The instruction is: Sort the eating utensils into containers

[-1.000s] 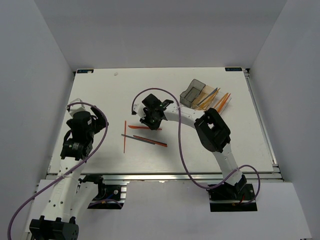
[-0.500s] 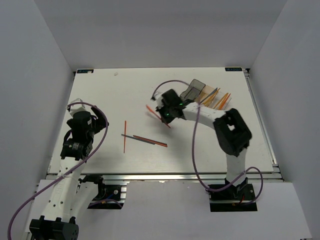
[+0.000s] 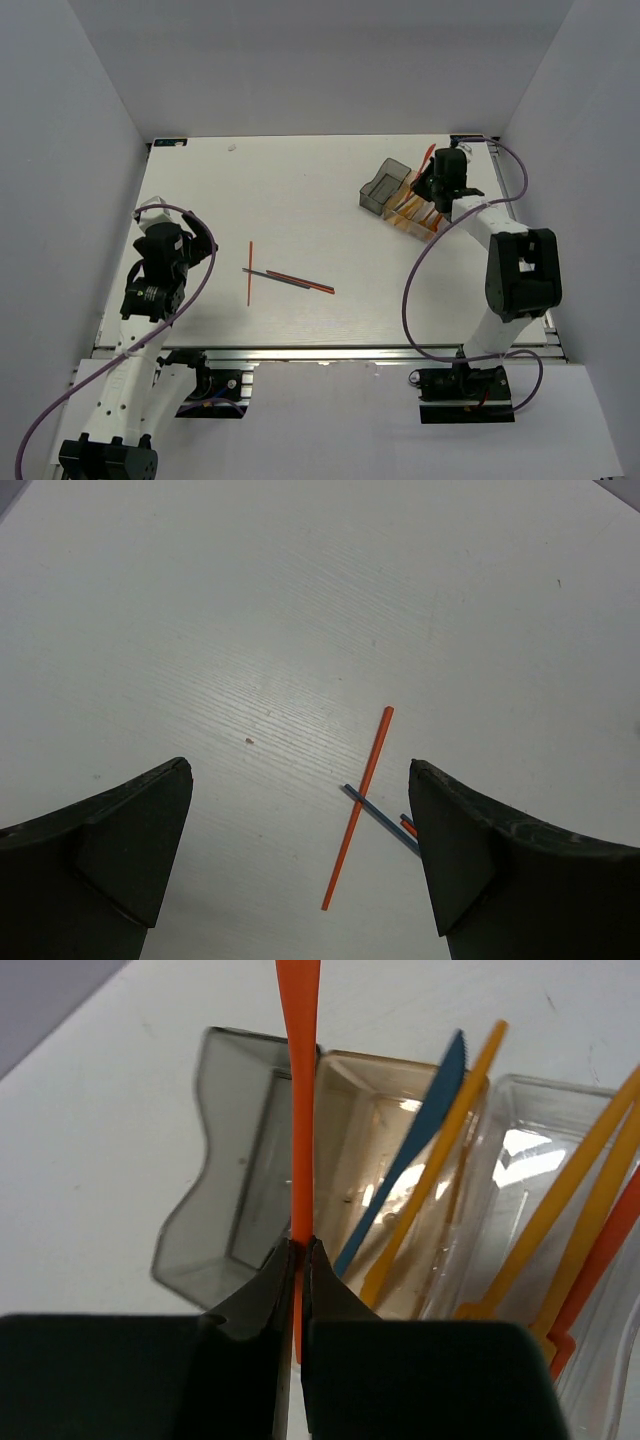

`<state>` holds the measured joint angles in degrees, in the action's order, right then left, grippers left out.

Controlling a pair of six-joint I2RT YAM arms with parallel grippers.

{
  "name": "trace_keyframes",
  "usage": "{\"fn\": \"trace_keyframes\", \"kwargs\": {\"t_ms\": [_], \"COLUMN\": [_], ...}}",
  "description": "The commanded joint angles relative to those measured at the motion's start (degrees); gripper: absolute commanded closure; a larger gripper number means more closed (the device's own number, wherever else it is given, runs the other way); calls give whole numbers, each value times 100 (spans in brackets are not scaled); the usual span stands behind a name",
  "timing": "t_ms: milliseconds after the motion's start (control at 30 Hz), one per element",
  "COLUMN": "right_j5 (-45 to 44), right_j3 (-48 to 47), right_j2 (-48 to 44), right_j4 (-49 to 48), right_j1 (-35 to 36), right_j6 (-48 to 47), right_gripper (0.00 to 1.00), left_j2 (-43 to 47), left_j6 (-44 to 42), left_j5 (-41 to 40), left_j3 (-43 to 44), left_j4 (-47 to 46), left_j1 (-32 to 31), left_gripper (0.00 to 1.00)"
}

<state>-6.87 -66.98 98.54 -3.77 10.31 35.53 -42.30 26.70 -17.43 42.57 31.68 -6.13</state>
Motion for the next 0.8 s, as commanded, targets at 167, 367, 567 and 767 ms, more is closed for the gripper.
{"fn": "trace_keyframes", "kwargs": {"t_ms": [167, 367, 567, 767], "right_j5": [-499, -341, -227, -42], "right_j3": [-263, -350, -176, -17], "right_j2": [473, 657, 430, -272], "right_j4": [149, 140, 132, 52], "right_j1": [-37, -29, -37, -20], "right_j6": [754, 701, 684, 596], "right_gripper": [100, 91, 59, 55], "left_j2": [100, 82, 82, 47], "left_j6": [-68, -77, -68, -68], "left_j5": [64, 73, 47, 56], "left_j3": [-3, -12, -3, 6], "left_j4": [-92, -92, -74, -92], "left_j1": [-20, -20, -20, -20], "left_gripper": [2, 2, 2, 2]}}
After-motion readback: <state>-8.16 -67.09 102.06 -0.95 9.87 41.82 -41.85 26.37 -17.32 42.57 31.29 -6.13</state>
